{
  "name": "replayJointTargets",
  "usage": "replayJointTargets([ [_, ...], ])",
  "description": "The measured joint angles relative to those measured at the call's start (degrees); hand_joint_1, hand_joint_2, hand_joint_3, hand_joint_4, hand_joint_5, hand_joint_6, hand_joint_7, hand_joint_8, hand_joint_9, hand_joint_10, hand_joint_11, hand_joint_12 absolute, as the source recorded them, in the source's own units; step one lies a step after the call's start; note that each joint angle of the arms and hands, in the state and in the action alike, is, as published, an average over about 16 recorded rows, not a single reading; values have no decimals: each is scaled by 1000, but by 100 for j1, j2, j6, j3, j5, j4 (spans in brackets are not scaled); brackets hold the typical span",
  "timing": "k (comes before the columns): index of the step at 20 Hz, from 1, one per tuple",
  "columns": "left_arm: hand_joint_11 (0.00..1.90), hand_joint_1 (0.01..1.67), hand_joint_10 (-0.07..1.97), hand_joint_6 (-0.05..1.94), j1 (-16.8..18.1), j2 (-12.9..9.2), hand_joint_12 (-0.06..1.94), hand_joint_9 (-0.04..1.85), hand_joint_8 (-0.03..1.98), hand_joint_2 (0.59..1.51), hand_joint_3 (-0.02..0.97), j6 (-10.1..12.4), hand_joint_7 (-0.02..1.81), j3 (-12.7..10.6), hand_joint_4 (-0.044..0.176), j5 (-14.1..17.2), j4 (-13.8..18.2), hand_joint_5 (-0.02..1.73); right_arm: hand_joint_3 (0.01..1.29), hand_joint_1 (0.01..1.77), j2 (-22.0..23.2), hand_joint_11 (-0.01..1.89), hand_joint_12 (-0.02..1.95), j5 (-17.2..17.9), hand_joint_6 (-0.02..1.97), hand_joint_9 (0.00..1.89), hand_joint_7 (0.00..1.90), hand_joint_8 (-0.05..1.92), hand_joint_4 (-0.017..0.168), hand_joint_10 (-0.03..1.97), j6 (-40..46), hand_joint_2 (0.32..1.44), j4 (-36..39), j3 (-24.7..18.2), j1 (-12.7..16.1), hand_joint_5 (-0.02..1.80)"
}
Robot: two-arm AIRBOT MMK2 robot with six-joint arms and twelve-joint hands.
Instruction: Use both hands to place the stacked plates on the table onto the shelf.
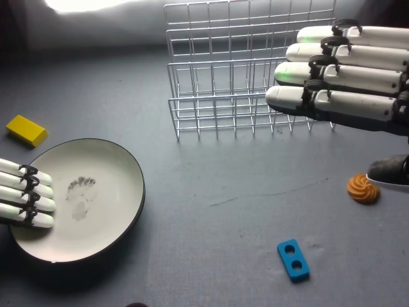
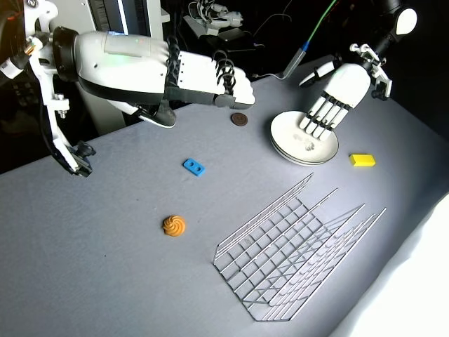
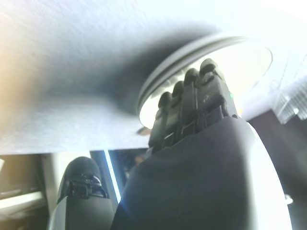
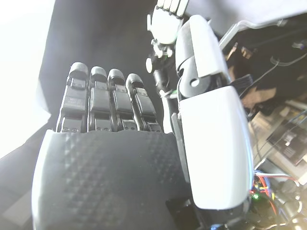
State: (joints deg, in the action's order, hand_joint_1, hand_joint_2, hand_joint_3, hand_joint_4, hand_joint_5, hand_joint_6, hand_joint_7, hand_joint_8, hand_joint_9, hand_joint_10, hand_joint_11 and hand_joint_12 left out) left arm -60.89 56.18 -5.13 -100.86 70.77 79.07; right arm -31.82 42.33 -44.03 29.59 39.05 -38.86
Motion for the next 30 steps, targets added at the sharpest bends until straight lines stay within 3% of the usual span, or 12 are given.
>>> replayJointTargets([
  [8, 16, 18, -9, 5, 11, 84, -14, 9, -12, 1075, 31, 33, -9, -29, -4, -86, -36, 5, 21, 1109, -64, 25, 15, -59, 23, 22, 12, 16, 2, 8, -294, 1111, 4, -3, -30, 35],
  [17, 15, 18, 0, 7, 380, 136, -13, 13, -14, 1073, 23, 254, -10, 368, -4, -356, 155, 1, 21, 1115, -367, 24, 14, -480, 23, 22, 12, 15, 2, 8, -540, 1122, 180, -3, 188, 32],
  [24, 14, 19, 7, 4, 662, 150, -13, 19, -17, 1071, 21, 441, -10, 676, -2, -580, 330, 2, 21, 1140, -1092, 23, 14, -1125, 23, 21, 11, 16, 2, 8, -961, 1130, 189, 116, 408, 38],
  [30, 15, 19, 7, 4, 746, 138, -12, 22, -17, 1071, 21, 511, -11, 761, -1, -655, 384, 4, 21, 1159, -1999, 24, 37, -1615, 23, 21, 12, 15, 2, 8, -1409, 1124, -140, 497, 507, 50],
])
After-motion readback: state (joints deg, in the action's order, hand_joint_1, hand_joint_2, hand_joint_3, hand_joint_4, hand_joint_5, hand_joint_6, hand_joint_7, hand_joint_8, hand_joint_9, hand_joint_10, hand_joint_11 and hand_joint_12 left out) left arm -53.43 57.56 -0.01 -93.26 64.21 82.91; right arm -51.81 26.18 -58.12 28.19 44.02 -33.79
